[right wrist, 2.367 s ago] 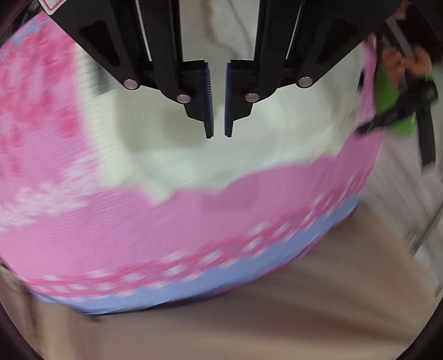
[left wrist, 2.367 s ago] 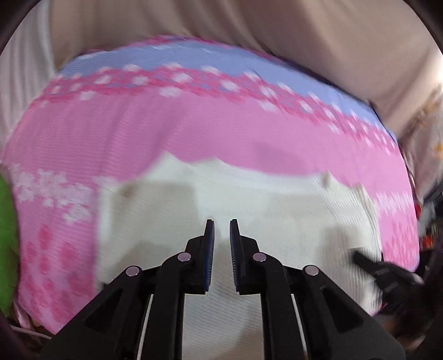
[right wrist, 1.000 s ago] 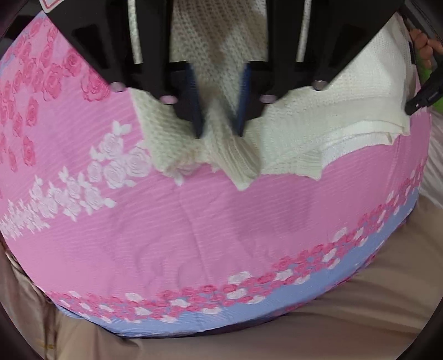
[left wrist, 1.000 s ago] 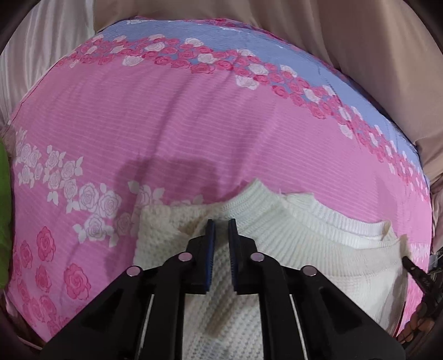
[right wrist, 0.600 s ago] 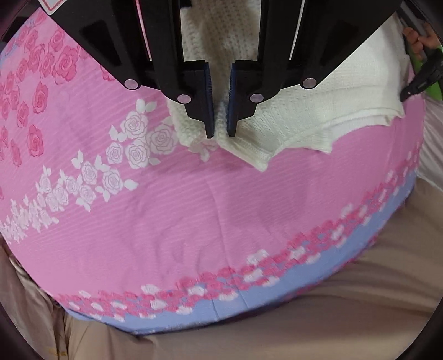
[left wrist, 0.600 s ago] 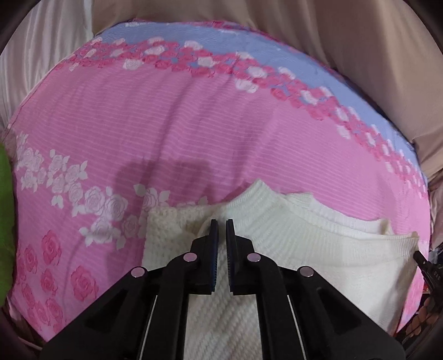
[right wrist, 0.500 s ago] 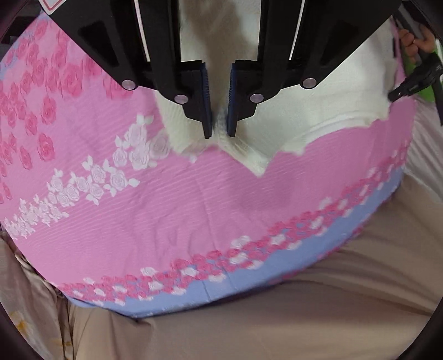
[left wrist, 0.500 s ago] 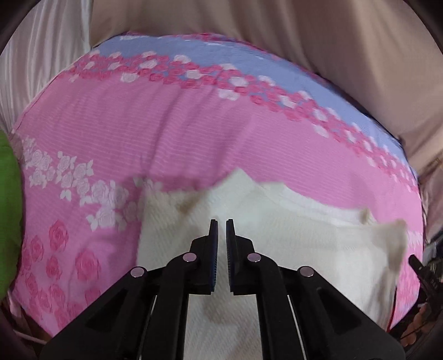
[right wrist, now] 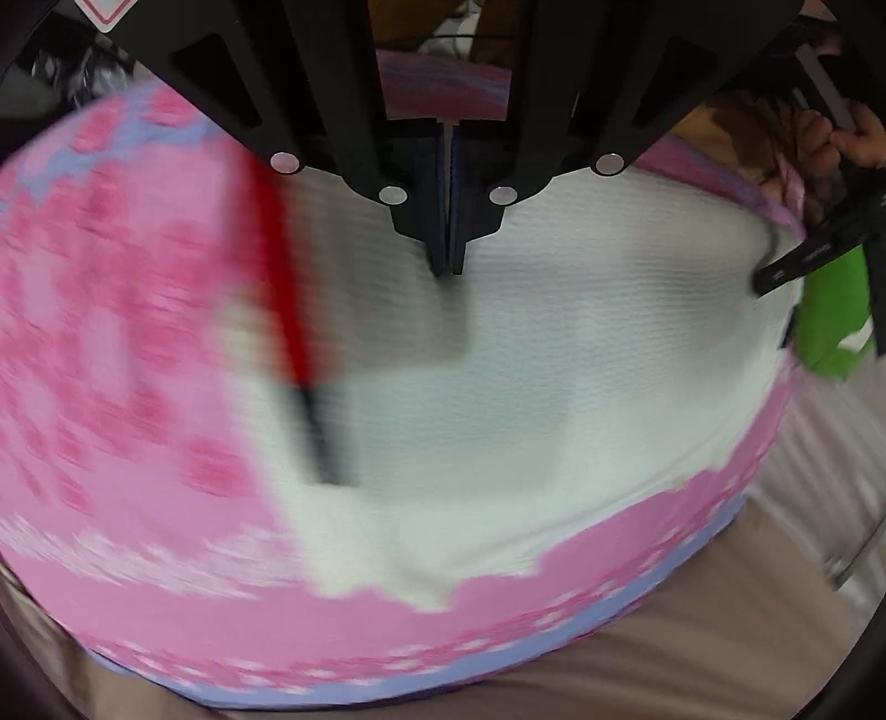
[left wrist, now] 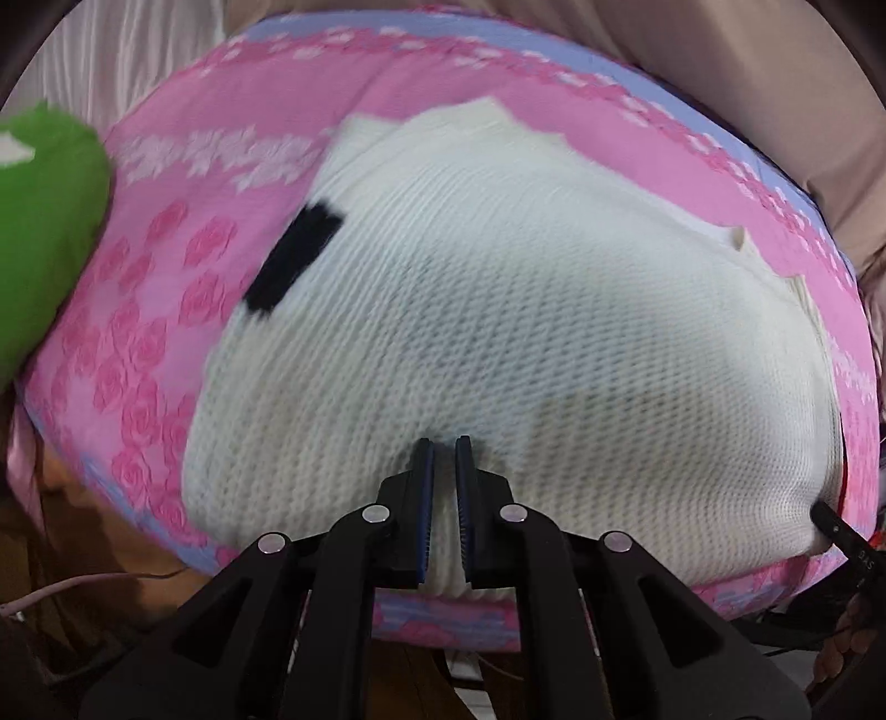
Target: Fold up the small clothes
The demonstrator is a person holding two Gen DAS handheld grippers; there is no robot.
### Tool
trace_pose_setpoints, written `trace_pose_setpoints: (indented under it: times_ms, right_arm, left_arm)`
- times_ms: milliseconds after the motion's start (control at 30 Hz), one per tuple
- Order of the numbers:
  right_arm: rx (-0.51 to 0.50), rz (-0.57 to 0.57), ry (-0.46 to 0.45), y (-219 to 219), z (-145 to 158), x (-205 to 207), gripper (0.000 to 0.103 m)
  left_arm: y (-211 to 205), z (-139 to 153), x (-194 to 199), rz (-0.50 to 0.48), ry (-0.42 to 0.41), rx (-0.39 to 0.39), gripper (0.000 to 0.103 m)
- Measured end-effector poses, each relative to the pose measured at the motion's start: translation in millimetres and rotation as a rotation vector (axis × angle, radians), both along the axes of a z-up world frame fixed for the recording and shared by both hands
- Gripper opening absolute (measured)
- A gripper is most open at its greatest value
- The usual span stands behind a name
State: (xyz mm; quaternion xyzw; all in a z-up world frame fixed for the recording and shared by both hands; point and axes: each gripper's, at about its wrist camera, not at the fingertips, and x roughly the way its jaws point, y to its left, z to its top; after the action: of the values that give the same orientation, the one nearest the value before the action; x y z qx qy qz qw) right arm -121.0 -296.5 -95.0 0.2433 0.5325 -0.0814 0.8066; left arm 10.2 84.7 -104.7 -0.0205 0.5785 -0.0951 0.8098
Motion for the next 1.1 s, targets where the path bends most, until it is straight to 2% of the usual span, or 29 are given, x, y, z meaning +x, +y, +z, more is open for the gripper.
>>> trace_pose_setpoints:
  times_ms: [67, 133, 167, 200, 267, 367, 400, 467, 500, 567, 633, 700, 800, 900, 933, 1000, 1067, 1100]
  right_arm:
    - [-0.010, -0.051, 0.018, -21.4, 1.5, -18.3, 0.000]
    - [-0.031, -0.081, 0.021, -15.7, 8.5, -22.5, 0.000]
    - [-0.054, -0.098, 0.018, -6.0, 14.2, -20.9, 0.000]
    - [-0.047, -0.105, -0.004, 7.6, 20.6, -18.0, 0.006]
    - [-0.021, -0.094, -0.034, 35.9, 27.5, -10.4, 0.007]
    - [-0.064, -0.025, 0.022, 70.4, 14.4, 3.0, 0.003]
    - [-0.075, -0.028, 0.047, 68.0, 6.2, -0.7, 0.000]
    - [-0.012, -0.082, 0.012, 46.6, 0.6, -18.9, 0.000]
    - [-0.012, -0.119, 0.020, 35.8, 3.2, -27.5, 0.000]
    - [-0.083, -0.131, 0.043, 29.9, 13.6, -33.2, 0.000]
    - [-0.119, -0.101, 0.022, 35.3, 27.9, -24.5, 0.010]
    - [-0.066, -0.053, -0.026, 49.3, 37.9, -4.7, 0.010]
    - [-0.003, 0.104, -0.091, 98.9, 42.9, 48.8, 0.010]
    - [0.001, 0.252, -0.073, 147.2, 29.4, 89.6, 0.008]
    - [-0.019, 0.277, -0.052, 154.5, 21.9, 98.1, 0.004]
    - [-0.049, 0.257, -0.028, 146.6, 9.7, 101.6, 0.000]
    - [0.016, 0.165, -0.033, 111.1, 4.0, 84.7, 0.000]
    - [0.008, 0.102, -0.032, 89.6, 4.6, 71.4, 0.000]
  left_arm:
    - [-2.1, 1.6, 0.5, -0.036, -0.002, 0.001, 0.008]
    - [-9.3, 7.1, 2.8, -0.075, 0.016, 0.009, 0.008]
    - [-11.5, 12.1, 4.6, -0.098, 0.024, -0.015, 0.009]
    - [-14.3, 15.4, 5.3, -0.118, 0.023, -0.019, 0.012]
    - [-19.8, 14.6, 5.5, -0.165, 0.012, 0.014, 0.015]
    - [-19.0, 3.3, 2.6, -0.180, 0.014, 0.017, 0.015]
    - [-18.1, 3.5, 1.3, -0.175, 0.005, 0.011, 0.015]
    - [-16.9, 3.1, -1.4, -0.159, 0.000, 0.012, 0.015]
    - [-15.9, 3.7, -2.8, -0.152, -0.001, 0.012, 0.015]
    - [-17.9, 3.4, -5.0, -0.145, -0.005, 0.022, 0.015]
    - [-17.3, 2.9, -3.2, -0.135, -0.005, 0.023, 0.015]
    - [-15.7, 2.1, -4.5, -0.120, 0.000, 0.020, 0.015]
    - [-17.8, 0.7, -2.7, -0.114, 0.005, 0.024, 0.015]
    - [-20.0, -0.4, -1.3, -0.126, 0.005, 0.033, 0.016]
    - [-20.0, -0.8, -0.5, -0.125, 0.008, 0.028, 0.016]
    - [-17.3, -1.8, 1.0, -0.123, 0.014, 0.011, 0.017]
    - [-10.7, -1.6, 1.3, -0.125, 0.015, -0.010, 0.017]
    - [-8.8, -0.9, 1.0, -0.125, 0.015, -0.019, 0.017]
